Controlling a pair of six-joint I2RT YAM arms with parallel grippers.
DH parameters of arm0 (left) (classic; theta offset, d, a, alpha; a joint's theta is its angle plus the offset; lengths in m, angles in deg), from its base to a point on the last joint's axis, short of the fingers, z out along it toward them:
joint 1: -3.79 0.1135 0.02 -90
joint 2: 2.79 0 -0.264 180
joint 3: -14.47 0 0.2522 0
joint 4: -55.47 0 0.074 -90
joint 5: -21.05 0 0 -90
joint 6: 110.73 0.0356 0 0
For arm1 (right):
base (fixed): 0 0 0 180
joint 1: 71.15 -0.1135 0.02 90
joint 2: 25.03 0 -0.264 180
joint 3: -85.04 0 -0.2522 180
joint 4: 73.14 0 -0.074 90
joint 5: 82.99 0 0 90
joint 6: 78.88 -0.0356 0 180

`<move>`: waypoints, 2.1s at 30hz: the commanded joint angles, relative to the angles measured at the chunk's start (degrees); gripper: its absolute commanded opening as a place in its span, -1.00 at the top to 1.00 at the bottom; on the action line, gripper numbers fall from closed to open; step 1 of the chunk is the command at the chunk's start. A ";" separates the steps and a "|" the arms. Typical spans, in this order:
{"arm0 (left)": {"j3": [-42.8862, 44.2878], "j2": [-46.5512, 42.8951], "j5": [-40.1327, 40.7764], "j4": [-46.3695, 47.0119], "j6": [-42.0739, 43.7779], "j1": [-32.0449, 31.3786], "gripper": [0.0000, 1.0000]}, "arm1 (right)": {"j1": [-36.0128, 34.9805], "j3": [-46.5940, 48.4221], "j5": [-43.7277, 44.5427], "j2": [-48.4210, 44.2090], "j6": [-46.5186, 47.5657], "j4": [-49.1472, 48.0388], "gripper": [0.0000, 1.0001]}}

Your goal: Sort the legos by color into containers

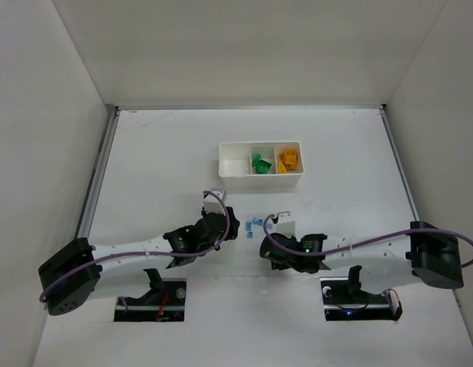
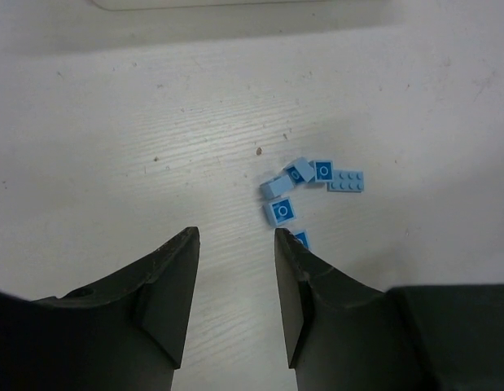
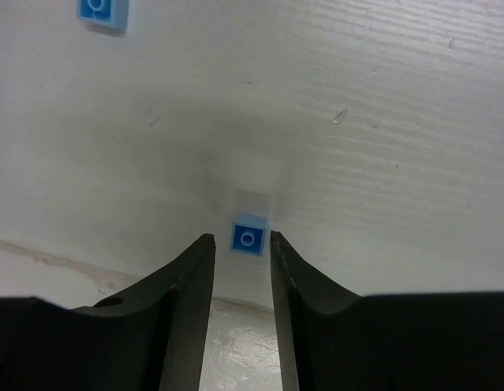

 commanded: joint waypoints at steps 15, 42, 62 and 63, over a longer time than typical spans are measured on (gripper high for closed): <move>4.12 8.35 4.97 3.26 -0.91 -9.88 -0.02 | -1.44 0.60 6.07 -1.02 -4.87 0.52 0.64; 19.33 26.03 16.84 -13.08 -10.57 -13.67 0.42 | 17.72 -7.92 2.74 -25.02 14.12 -15.83 0.62; 16.96 25.07 17.28 -11.60 -12.60 -14.81 0.80 | 19.30 -4.95 0.63 -21.95 17.72 -20.05 0.61; 16.44 24.28 17.54 -11.33 -12.51 -15.07 0.80 | 19.30 -4.42 0.63 -21.34 17.89 -20.13 0.61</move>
